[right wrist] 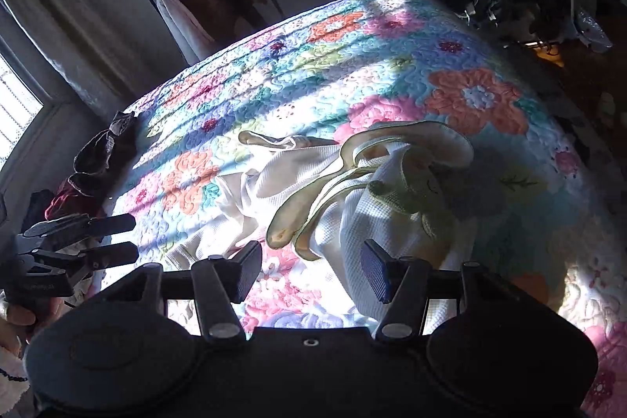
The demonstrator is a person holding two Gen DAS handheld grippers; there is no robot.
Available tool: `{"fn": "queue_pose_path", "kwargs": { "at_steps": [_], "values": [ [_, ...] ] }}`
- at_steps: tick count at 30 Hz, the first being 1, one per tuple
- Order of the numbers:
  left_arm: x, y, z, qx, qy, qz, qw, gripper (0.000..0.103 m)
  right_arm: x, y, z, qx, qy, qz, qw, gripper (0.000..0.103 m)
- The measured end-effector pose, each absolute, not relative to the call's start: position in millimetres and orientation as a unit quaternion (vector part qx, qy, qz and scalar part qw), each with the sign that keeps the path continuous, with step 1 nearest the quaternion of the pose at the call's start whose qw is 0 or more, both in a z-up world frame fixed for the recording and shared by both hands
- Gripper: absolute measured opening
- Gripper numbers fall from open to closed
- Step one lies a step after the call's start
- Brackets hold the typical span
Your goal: Fold clothes
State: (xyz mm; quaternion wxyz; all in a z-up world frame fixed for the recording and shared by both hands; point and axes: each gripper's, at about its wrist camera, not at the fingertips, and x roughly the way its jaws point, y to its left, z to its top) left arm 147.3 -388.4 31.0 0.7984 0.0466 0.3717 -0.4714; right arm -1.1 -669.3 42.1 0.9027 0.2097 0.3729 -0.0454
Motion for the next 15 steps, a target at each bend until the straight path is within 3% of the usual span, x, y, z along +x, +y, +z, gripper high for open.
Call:
{"fn": "queue_pose_path", "kwargs": {
  "at_steps": [2, 10, 12, 14, 15],
  "values": [
    [148.3, -412.2, 3.4, 0.051, 0.389, -0.465, 0.794, 0.07, -23.1, -686.3, 15.9, 0.176, 0.311, -0.084, 0.93, 0.062],
    [158.8, -474.4, -48.5, 0.131, 0.36, -0.441, 0.812, 0.071, -57.7, -746.6, -46.7, 0.314, 0.293, -0.078, 0.9, 0.064],
    [162.2, -480.6, -52.2, 0.134, 0.357, -0.454, 0.806, 0.067, -58.8, -748.2, -53.4, 0.336, 0.291, -0.058, 0.894, 0.065],
    [164.4, -486.6, -56.6, 0.14, 0.348, -0.458, 0.806, 0.049, -51.3, -746.0, -65.3, 0.356, 0.318, -0.032, 0.878, 0.065],
    [164.6, -489.5, -59.3, 0.146, 0.339, -0.455, 0.811, 0.048, -47.5, -745.0, -71.3, 0.365, 0.33, -0.019, 0.87, 0.066]
  ]
}}
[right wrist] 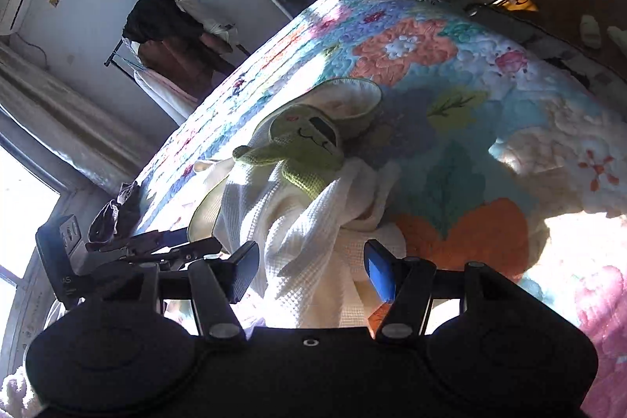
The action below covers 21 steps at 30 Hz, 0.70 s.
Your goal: Fold clothes
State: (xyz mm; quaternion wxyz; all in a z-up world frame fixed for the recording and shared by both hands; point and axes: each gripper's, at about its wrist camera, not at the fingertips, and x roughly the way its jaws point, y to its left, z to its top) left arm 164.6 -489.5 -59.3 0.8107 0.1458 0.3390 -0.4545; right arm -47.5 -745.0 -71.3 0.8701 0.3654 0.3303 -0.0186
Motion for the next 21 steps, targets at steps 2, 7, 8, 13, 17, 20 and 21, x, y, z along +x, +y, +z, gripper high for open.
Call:
{"fn": "queue_pose_path", "kwargs": {
  "at_steps": [2, 7, 8, 13, 17, 20, 21],
  "values": [
    [169.7, -494.4, -68.0, 0.151, 0.343, -0.447, 0.812, 0.045, -34.3, -738.3, -84.5, 0.356, 0.379, -0.011, 0.854, 0.068],
    [183.2, -503.4, -82.0, 0.155, 0.35, -0.426, 0.82, 0.046, -15.3, -731.2, -105.1, 0.336, 0.406, -0.056, 0.848, 0.068],
    [185.0, -502.9, -79.6, 0.152, 0.349, -0.417, 0.825, 0.047, -14.1, -732.3, -104.8, 0.335, 0.397, -0.062, 0.852, 0.062],
    [193.5, -500.2, -71.4, 0.149, 0.367, -0.406, 0.824, 0.012, -10.6, -736.8, -98.8, 0.32, 0.365, -0.089, 0.87, 0.026],
    [186.5, -495.9, -60.9, 0.155, 0.36, -0.421, 0.818, 0.011, -19.5, -738.7, -82.6, 0.281, 0.342, -0.134, 0.887, 0.011],
    [180.6, -488.6, -40.5, 0.134, 0.343, -0.431, 0.824, 0.011, -33.0, -748.6, -64.4, 0.268, 0.314, -0.184, 0.892, 0.01],
    [177.8, -485.7, -33.4, 0.123, 0.337, -0.436, 0.825, 0.011, -36.5, -751.1, -59.3, 0.262, 0.305, -0.192, 0.895, 0.009]
  ]
}}
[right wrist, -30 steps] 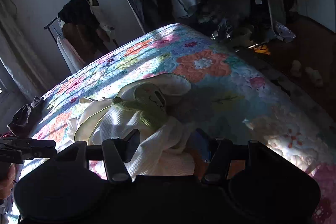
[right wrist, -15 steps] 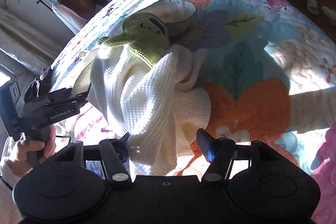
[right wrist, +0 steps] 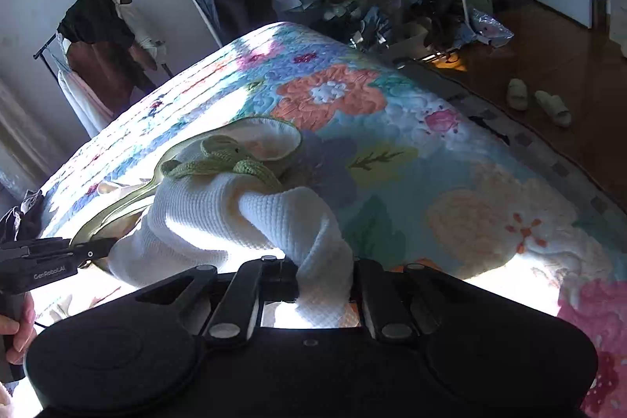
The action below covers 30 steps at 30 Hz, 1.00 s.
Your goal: Fold clothes
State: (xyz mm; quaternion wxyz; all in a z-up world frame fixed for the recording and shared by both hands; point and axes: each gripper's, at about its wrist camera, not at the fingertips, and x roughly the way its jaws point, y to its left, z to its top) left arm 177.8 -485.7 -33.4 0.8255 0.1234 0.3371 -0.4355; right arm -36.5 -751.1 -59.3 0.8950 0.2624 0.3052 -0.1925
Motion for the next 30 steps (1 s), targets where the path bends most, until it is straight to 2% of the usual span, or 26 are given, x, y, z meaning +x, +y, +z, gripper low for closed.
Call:
{"fn": "queue_pose_path", "kwargs": {
  "at_steps": [4, 9, 14, 19, 22, 25, 26, 28, 30],
  "values": [
    [165.5, -477.8, -11.8, 0.099, 0.342, -0.46, 0.813, 0.011, -50.5, -761.3, -39.0, 0.241, 0.269, -0.227, 0.904, 0.008],
    [140.5, -477.3, -10.0, 0.12, 0.34, -0.499, 0.788, 0.014, -66.7, -772.7, -14.1, 0.212, 0.225, -0.269, 0.912, 0.007],
    [129.0, -481.1, -28.6, 0.162, 0.328, -0.489, 0.792, 0.042, -47.6, -779.0, -21.7, 0.149, 0.256, -0.306, 0.905, 0.01],
    [134.3, -479.8, -52.0, 0.203, 0.34, -0.444, 0.804, 0.045, -35.2, -789.7, -59.7, 0.139, 0.342, -0.323, 0.872, 0.013],
    [138.9, -469.5, -61.5, 0.176, 0.389, -0.425, 0.798, 0.046, -28.3, -784.5, -68.2, 0.097, 0.379, -0.332, 0.858, 0.027],
    [138.4, -459.0, -67.5, 0.163, 0.378, -0.419, 0.809, 0.053, -30.9, -774.6, -62.3, 0.068, 0.375, -0.355, 0.854, 0.035],
    [139.4, -457.3, -68.4, 0.165, 0.375, -0.412, 0.814, 0.055, -34.0, -768.4, -59.0, 0.045, 0.363, -0.375, 0.852, 0.041],
    [141.3, -453.5, -68.6, 0.165, 0.372, -0.411, 0.816, 0.056, -37.0, -747.6, -53.0, -0.054, 0.334, -0.444, 0.83, 0.054],
    [139.8, -449.8, -67.0, 0.162, 0.363, -0.42, 0.816, 0.056, -38.2, -723.2, -45.1, -0.147, 0.32, -0.469, 0.81, 0.057]
  ]
}}
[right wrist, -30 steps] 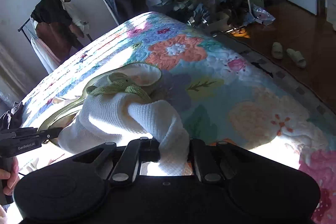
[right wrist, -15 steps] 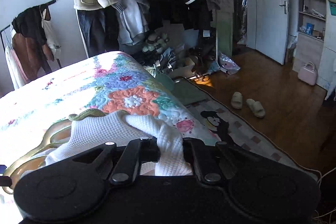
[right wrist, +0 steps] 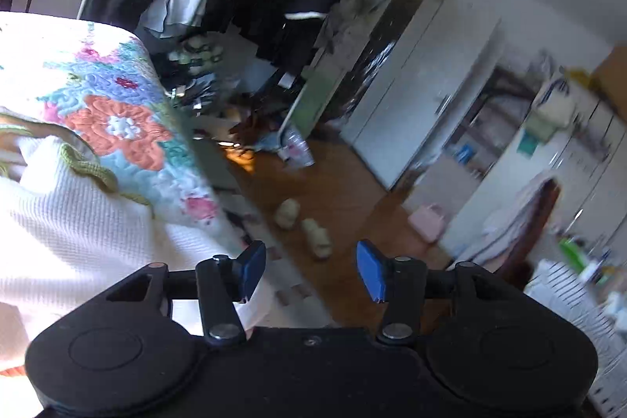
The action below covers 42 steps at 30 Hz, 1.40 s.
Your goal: Fold clothes
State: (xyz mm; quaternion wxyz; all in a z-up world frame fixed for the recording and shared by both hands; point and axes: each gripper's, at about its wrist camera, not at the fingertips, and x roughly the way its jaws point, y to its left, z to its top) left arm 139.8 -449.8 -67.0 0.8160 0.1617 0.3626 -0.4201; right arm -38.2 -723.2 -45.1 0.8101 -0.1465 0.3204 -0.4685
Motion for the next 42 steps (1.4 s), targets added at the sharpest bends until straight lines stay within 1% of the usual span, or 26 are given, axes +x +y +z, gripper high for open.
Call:
{"fn": "queue_pose_path", "kwargs": {
  "at_steps": [2, 5, 8, 10, 12, 14, 16, 17, 19, 20, 21, 22, 23, 24, 25, 26, 28, 30, 31, 32, 33, 35, 36, 39, 41, 42],
  "values": [
    [135.3, -449.8, -66.5, 0.169, 0.352, -0.432, 0.813, 0.062, -45.0, -705.9, -30.7, -0.117, 0.307, -0.409, 0.851, 0.057],
    [129.4, -452.4, -67.0, 0.19, 0.335, -0.453, 0.804, 0.062, -55.9, -682.2, -15.2, -0.02, 0.279, -0.258, 0.925, 0.058],
    [124.6, -454.6, -66.2, 0.206, 0.295, -0.467, 0.808, 0.063, -47.0, -665.9, -28.5, 0.05, 0.29, -0.117, 0.948, 0.059],
    [120.5, -457.3, -66.8, 0.225, 0.258, -0.472, 0.813, 0.067, -33.2, -646.5, -45.0, 0.023, 0.334, -0.057, 0.94, 0.063],
    [114.4, -464.5, -72.6, 0.273, 0.22, -0.477, 0.806, 0.067, -29.3, -625.0, -58.8, -0.05, 0.359, -0.06, 0.93, 0.067],
    [111.5, -474.9, -80.5, 0.322, 0.219, -0.474, 0.79, 0.067, -25.5, -603.5, -72.7, -0.123, 0.381, -0.062, 0.914, 0.067],
    [112.8, -480.7, -86.2, 0.337, 0.223, -0.467, 0.787, 0.067, -21.7, -582.0, -86.5, -0.195, 0.4, -0.063, 0.893, 0.067],
    [115.8, -480.9, -88.4, 0.329, 0.222, -0.469, 0.789, 0.067, -18.7, -578.0, -90.9, -0.21, 0.408, -0.064, 0.886, 0.067],
    [122.5, -481.7, -93.3, 0.314, 0.221, -0.468, 0.796, 0.067, -11.9, -590.2, -89.2, -0.182, 0.408, -0.067, 0.892, 0.064],
    [125.7, -485.1, -97.1, 0.32, 0.227, -0.457, 0.798, 0.067, -9.5, -596.3, -86.6, -0.174, 0.404, -0.072, 0.895, 0.051],
    [128.6, -491.2, -101.5, 0.337, 0.238, -0.437, 0.799, 0.067, -8.5, -603.0, -81.5, -0.167, 0.398, -0.084, 0.898, 0.019],
    [131.5, -493.5, -102.4, 0.34, 0.245, -0.425, 0.802, 0.065, -8.9, -610.0, -75.4, -0.153, 0.389, -0.099, 0.903, 0.011],
    [134.5, -495.1, -102.6, 0.341, 0.253, -0.414, 0.806, 0.056, -10.1, -618.5, -68.4, -0.137, 0.377, -0.114, 0.909, 0.008],
    [137.4, -496.8, -102.8, 0.341, 0.26, -0.402, 0.809, 0.051, -13.5, -628.2, -61.0, -0.127, 0.357, -0.136, 0.915, 0.007],
    [140.2, -494.2, -98.4, 0.323, 0.267, -0.408, 0.811, 0.041, -18.2, -635.3, -55.5, -0.134, 0.335, -0.174, 0.916, 0.006],
    [142.9, -491.0, -93.2, 0.303, 0.274, -0.416, 0.812, 0.037, -23.2, -641.2, -51.1, -0.16, 0.311, -0.223, 0.91, 0.006],
    [145.2, -486.4, -83.4, 0.276, 0.283, -0.42, 0.817, 0.037, -28.8, -656.6, -44.0, -0.207, 0.274, -0.306, 0.888, 0.006],
    [142.7, -486.0, -77.9, 0.274, 0.273, -0.429, 0.816, 0.038, -38.9, -684.7, -32.3, -0.139, 0.267, -0.34, 0.891, 0.006],
    [140.8, -486.5, -76.2, 0.277, 0.266, -0.436, 0.814, 0.041, -41.5, -696.1, -30.6, -0.106, 0.272, -0.341, 0.894, 0.006],
    [137.9, -488.3, -75.8, 0.284, 0.255, -0.442, 0.812, 0.045, -42.1, -701.2, -33.0, -0.099, 0.279, -0.342, 0.892, 0.006],
    [135.2, -491.2, -76.8, 0.295, 0.244, -0.445, 0.81, 0.047, -40.3, -704.2, -38.7, -0.109, 0.288, -0.347, 0.886, 0.006],
    [129.7, -496.1, -79.5, 0.316, 0.223, -0.449, 0.806, 0.06, -38.4, -708.5, -45.6, -0.138, 0.299, -0.366, 0.87, 0.006],
    [126.8, -499.8, -81.3, 0.329, 0.211, -0.445, 0.806, 0.062, -37.5, -712.8, -46.8, -0.147, 0.302, -0.378, 0.863, 0.006],
    [118.2, -503.8, -84.5, 0.342, 0.195, -0.454, 0.799, 0.073, -44.2, -740.4, -39.6, -0.087, 0.294, -0.407, 0.861, 0.006],
    [113.0, -506.1, -86.3, 0.346, 0.189, -0.472, 0.789, 0.084, -49.6, -755.6, -38.7, -0.054, 0.293, -0.425, 0.854, 0.006],
    [110.8, -507.5, -87.1, 0.345, 0.185, -0.479, 0.786, 0.086, -50.3, -759.4, -40.5, -0.041, 0.296, -0.427, 0.854, 0.006]
  ]
}}
